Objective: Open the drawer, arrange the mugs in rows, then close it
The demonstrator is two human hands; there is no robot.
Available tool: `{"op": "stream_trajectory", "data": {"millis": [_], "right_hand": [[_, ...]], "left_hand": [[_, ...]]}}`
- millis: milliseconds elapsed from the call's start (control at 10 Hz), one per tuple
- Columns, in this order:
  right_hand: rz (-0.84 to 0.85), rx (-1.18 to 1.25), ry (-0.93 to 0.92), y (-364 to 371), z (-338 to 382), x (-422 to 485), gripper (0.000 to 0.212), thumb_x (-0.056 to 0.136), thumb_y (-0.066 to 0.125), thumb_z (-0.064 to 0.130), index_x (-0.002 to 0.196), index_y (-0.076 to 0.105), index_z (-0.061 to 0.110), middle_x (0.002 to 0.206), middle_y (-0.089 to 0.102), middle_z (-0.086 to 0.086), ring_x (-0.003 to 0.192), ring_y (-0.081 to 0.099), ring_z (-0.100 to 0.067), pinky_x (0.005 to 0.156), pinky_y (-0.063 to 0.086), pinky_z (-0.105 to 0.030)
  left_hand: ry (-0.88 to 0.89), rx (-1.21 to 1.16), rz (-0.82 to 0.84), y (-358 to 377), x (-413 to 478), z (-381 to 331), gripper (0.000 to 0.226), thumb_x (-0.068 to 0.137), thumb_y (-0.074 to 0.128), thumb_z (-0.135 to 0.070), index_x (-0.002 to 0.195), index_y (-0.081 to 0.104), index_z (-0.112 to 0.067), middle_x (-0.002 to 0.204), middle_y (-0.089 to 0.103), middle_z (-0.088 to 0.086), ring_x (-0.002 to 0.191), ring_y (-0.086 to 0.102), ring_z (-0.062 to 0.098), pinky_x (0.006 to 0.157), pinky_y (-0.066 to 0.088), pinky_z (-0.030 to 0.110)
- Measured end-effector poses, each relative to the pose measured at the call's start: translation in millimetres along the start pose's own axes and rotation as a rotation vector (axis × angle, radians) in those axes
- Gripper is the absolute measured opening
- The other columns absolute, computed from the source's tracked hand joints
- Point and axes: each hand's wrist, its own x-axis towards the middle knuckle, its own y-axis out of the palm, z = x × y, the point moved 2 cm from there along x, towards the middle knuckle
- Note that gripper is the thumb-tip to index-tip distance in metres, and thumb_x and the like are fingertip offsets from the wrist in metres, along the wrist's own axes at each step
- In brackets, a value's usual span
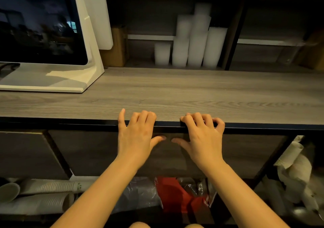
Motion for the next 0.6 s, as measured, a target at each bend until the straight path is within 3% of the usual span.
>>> {"op": "stream_trajectory", "data": {"millis": [200, 300, 500, 600], "right_hand": [[0.099, 0.016, 0.048, -5, 4, 4, 0.054, 0.056, 0.079, 0.051, 0.095, 0.059, 0.021, 0.093, 0.062, 0.0, 0.088, 0.058, -0.028, 0.082, 0.031, -0.044], [0.223, 0.028, 0.008, -18, 5, 9, 0.047, 0.064, 0.078, 0.044, 0.099, 0.059, 0.018, 0.097, 0.062, -0.002, 0.093, 0.058, -0.029, 0.081, 0.041, -0.046], [0.406, 0.17, -0.047, -37, -4, 26, 0.034, 0.087, 0.052, 0.048, 0.112, 0.056, 0.024, 0.112, 0.057, 0.004, 0.107, 0.05, -0.021, 0.085, 0.04, -0.036], [0.573, 0.29, -0.028, -48, -13, 54, 0.035, 0.091, 0.046, 0.049, 0.113, 0.057, 0.025, 0.107, 0.061, 0.005, 0.102, 0.055, -0.019, 0.073, 0.044, -0.033]], "left_hand": [[-0.03, -0.047, 0.063, -7, 0, -3, 0.054, 0.063, 0.074, -0.051, 0.098, 0.058, -0.013, 0.09, 0.061, 0.004, 0.086, 0.062, 0.027, 0.102, 0.034, 0.059], [-0.005, -0.105, 0.189, -17, 2, -4, 0.051, 0.081, 0.061, -0.049, 0.117, 0.047, -0.016, 0.114, 0.053, 0.002, 0.109, 0.051, 0.024, 0.11, 0.025, 0.047], [0.133, -0.22, 0.304, -34, 11, 11, 0.047, 0.089, 0.05, -0.049, 0.124, 0.044, -0.019, 0.124, 0.05, -0.001, 0.113, 0.046, 0.019, 0.097, 0.04, 0.033], [0.172, -0.371, 0.503, -49, 34, 24, 0.04, 0.09, 0.051, -0.046, 0.121, 0.051, -0.022, 0.123, 0.056, -0.003, 0.111, 0.051, 0.013, 0.093, 0.046, 0.031]]}}
